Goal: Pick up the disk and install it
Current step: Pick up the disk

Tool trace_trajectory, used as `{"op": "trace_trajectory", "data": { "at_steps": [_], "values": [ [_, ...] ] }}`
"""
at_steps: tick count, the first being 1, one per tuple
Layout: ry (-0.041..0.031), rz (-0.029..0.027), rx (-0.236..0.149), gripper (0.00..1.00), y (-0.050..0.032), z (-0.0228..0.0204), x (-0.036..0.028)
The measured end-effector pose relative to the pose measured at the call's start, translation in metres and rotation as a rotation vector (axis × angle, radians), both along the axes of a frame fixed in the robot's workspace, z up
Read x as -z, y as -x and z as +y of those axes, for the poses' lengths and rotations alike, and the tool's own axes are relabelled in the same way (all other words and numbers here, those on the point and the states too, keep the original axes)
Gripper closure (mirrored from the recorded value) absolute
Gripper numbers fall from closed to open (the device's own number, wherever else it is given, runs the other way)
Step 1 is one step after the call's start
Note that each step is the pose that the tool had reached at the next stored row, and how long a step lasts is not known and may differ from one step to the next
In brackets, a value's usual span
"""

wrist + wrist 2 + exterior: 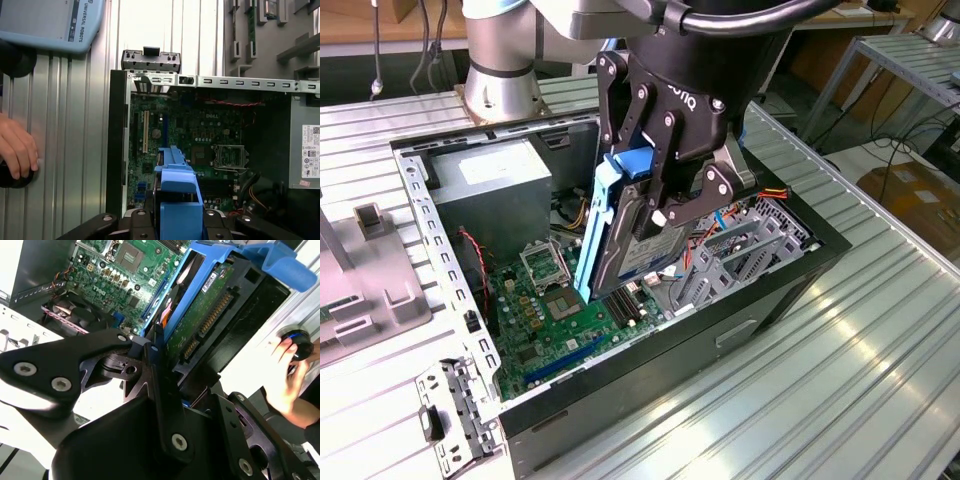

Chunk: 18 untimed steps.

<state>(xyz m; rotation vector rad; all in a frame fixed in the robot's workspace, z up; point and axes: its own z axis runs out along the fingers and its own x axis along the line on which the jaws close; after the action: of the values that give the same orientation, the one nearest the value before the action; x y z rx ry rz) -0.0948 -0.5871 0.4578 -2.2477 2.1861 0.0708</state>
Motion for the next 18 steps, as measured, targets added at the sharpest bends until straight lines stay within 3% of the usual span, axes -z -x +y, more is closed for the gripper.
{"op": "trace_trajectory", "data": {
  "at_steps": [18],
  "values": [
    [0.0,0.0,0.0,0.64,-0.0163,0.0,0.0005]
  ]
}}
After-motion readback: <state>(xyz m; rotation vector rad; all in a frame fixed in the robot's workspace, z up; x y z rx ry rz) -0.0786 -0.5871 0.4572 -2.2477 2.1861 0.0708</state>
